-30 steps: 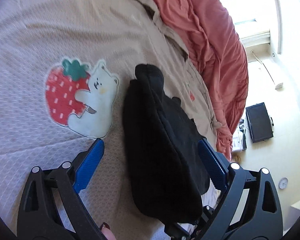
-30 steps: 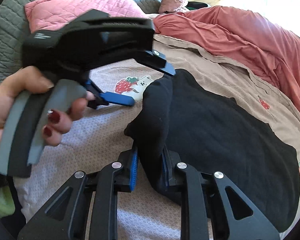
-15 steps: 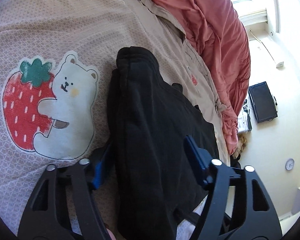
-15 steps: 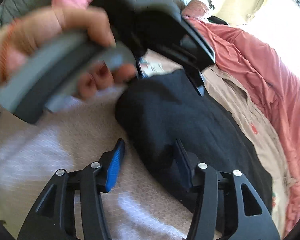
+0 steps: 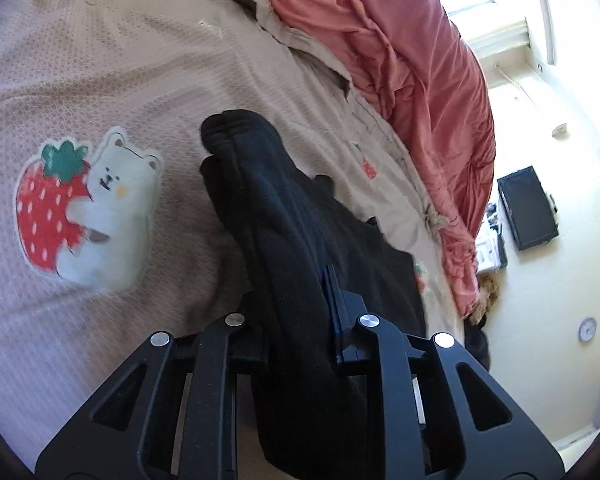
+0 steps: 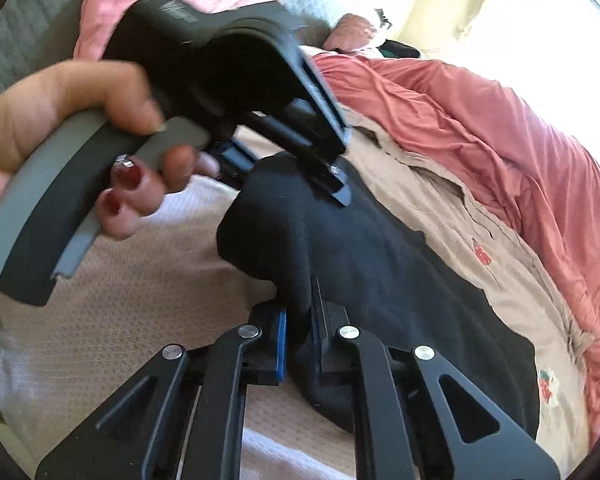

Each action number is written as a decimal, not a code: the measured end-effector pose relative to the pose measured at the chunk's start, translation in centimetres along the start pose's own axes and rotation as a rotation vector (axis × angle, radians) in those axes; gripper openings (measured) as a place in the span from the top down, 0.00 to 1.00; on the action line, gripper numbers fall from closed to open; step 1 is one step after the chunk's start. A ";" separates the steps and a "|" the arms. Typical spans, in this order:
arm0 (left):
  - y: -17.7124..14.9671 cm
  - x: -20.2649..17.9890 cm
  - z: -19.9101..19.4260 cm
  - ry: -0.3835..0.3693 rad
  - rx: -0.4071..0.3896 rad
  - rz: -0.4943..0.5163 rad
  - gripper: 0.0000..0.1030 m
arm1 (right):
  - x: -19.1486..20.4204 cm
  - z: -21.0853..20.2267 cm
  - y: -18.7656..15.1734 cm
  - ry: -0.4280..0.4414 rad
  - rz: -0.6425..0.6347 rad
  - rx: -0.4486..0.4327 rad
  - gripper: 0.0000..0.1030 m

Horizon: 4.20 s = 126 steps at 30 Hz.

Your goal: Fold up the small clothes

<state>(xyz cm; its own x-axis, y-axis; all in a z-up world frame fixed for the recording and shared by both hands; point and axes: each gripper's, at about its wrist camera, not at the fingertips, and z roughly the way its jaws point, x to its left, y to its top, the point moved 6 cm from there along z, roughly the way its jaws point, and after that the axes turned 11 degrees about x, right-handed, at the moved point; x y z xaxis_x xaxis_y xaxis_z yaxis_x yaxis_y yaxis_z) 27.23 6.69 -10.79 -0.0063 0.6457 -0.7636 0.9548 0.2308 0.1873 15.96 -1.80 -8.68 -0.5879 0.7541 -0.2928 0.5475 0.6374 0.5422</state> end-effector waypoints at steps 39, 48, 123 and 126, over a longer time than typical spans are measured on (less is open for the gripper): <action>-3.2 -21.8 20.2 0.215 0.268 0.240 0.64 | -21.4 -3.9 -18.5 0.252 0.970 0.081 0.92; -3.8 -18.6 12.9 0.520 0.034 0.364 0.64 | -21.9 -4.2 -20.7 0.282 1.130 0.118 0.73; -9.4 -15.9 16.1 0.622 0.032 0.517 0.44 | -30.6 -1.4 -16.4 0.170 0.786 0.110 0.73; -9.5 -15.5 16.0 0.619 0.038 0.502 0.42 | -29.6 -2.2 -16.2 0.235 0.786 0.104 0.73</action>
<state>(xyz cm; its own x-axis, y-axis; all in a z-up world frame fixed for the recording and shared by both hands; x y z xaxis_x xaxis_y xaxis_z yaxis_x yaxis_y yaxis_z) 23.06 -17.15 -10.65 0.2745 0.9553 -0.1094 0.8966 -0.2132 0.3881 23.16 -34.86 -7.04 -0.1135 0.9406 0.3198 0.8964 -0.0418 0.4412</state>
